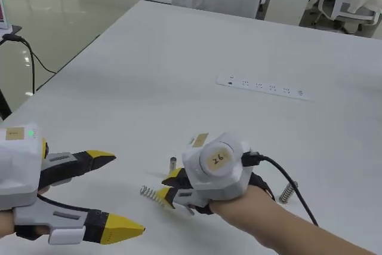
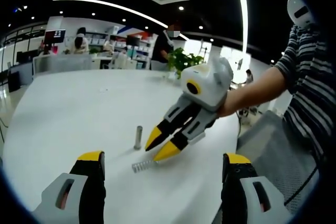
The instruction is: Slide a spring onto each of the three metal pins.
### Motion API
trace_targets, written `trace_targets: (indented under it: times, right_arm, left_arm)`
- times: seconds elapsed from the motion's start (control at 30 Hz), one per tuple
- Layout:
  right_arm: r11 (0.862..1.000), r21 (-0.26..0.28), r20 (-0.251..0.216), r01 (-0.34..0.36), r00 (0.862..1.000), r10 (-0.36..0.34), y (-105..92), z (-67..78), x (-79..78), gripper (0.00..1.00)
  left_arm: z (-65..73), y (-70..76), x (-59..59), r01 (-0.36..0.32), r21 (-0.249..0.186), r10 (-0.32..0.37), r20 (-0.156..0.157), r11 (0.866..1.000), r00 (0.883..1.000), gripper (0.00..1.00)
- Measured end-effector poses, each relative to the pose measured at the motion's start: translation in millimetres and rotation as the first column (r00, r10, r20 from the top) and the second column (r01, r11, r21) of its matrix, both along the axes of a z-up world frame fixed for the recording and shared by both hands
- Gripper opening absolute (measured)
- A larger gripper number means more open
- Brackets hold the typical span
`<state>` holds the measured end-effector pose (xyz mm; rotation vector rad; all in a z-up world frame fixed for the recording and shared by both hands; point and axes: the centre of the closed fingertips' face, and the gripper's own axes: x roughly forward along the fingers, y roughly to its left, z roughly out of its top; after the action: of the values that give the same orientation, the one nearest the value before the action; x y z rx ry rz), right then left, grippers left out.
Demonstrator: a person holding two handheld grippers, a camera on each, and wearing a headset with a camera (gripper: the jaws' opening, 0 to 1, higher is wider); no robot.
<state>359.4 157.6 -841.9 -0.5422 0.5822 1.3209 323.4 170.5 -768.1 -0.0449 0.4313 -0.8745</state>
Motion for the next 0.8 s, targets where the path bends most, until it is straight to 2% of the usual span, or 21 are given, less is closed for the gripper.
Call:
trace_targets:
  times: [0.1, 0.37, 0.4, 0.5, 0.63, 0.8]
  right_arm:
    - [1.0, -0.021, -0.005, 0.0, 1.0, 0.0, -0.7, -8.8, -1.8, 0.12]
    - [0.998, -0.061, -0.005, -0.022, 1.0, 0.022, -3.3, -21.6, -5.1, 0.1]
    - [0.999, -0.037, -0.009, -0.015, 1.0, 0.014, -0.1, -18.9, -5.1, 0.1]
    - [0.999, -0.036, -0.021, -0.01, 1.0, 0.01, -0.4, -19.3, -4.8, 0.08]
    - [0.999, -0.045, 0.0, -0.025, 1.0, 0.025, -1.9, -17.7, -4.8, 0.08]
    - [0.999, -0.012, -0.005, -0.035, 0.999, 0.035, -6.9, -0.6, -5.3, 0.08]
  left_arm:
    - [-0.4, 0.9, -0.6, -0.002, 0.001, 0.002, -0.002, 1.0, 1.0, 0.89]
    - [-3.1, 3.0, -2.1, -0.009, 0.002, 0.009, -0.01, 1.0, 1.0, 0.89]
    - [-3.5, 2.9, -2.4, -0.009, 0.003, 0.009, -0.01, 1.0, 1.0, 0.89]
    - [-4.1, 2.4, -2.9, -0.01, -0.001, 0.01, -0.013, 1.0, 1.0, 0.89]
    - [-5.6, 0.4, -3.5, -0.004, 0.002, 0.004, -0.016, 1.0, 1.0, 0.89]
    - [-3.2, -4.3, -1.9, 0.006, 0.001, -0.006, -0.011, 1.0, 1.0, 0.89]
